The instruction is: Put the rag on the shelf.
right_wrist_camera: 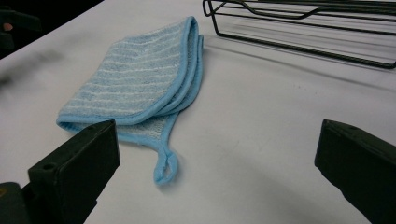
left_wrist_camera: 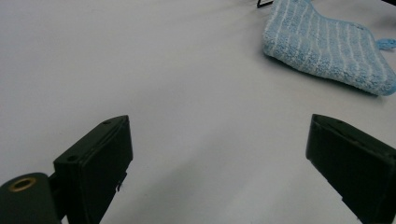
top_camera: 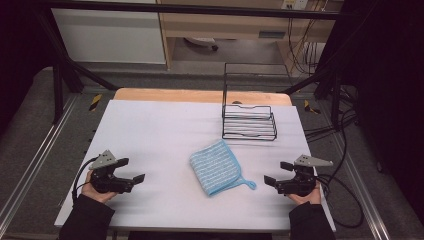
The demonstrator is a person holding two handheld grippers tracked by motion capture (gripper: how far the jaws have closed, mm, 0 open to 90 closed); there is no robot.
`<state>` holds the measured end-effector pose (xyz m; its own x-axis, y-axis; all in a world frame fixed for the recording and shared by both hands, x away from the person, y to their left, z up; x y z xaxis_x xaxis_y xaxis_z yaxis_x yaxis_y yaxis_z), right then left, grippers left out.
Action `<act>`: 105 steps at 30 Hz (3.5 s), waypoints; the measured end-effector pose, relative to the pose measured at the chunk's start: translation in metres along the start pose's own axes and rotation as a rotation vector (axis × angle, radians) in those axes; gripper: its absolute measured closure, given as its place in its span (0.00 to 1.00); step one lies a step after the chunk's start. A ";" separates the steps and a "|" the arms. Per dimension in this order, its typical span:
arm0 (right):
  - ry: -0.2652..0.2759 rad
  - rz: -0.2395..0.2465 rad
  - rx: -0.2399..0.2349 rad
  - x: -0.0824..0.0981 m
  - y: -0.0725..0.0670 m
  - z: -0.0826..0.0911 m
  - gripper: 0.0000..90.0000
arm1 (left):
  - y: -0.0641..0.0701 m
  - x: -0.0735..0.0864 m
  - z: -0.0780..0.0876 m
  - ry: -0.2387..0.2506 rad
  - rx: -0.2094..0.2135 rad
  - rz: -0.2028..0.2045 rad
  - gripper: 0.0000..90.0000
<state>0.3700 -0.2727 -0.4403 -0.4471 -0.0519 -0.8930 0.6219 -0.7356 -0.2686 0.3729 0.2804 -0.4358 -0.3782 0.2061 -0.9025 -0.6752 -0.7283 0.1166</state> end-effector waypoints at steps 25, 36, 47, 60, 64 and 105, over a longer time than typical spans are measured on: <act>-0.021 0.030 -0.004 -0.001 -0.010 -0.007 0.01 | -0.003 0.003 0.000 -0.009 -0.012 0.006 0.09; -0.034 0.053 -0.011 -0.002 -0.021 -0.018 0.01 | -0.003 0.004 -0.001 -0.012 -0.016 0.004 0.09; -0.039 0.067 -0.028 -0.005 -0.039 -0.036 0.02 | -0.003 0.004 -0.001 -0.016 -0.017 0.001 0.09; -0.072 0.109 -0.069 -0.008 -0.071 -0.064 0.04 | -0.003 0.005 -0.002 -0.020 -0.019 0.000 0.09; -0.086 0.137 -0.086 -0.008 -0.083 -0.071 0.06 | -0.002 0.004 -0.002 -0.021 -0.021 -0.001 0.09; -0.249 0.342 -0.147 0.017 -0.144 -0.132 0.78 | -0.001 0.007 -0.005 -0.044 -0.029 -0.007 0.10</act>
<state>0.3574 -0.0787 -0.4643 -0.3298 -0.4502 -0.8298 0.8377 -0.5448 -0.0373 0.3742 0.2795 -0.4443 -0.4015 0.2399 -0.8839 -0.6600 -0.7449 0.0976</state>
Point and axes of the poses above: each handheld gripper's, and its own axes: z roughly backward along the jaws, x roughly out of its underside, y roughly to its right, the point moved 2 cm from there along -z, roughly forward along the jaws, and after that the axes turned 8 degrees about y, right-handed, at the moved point
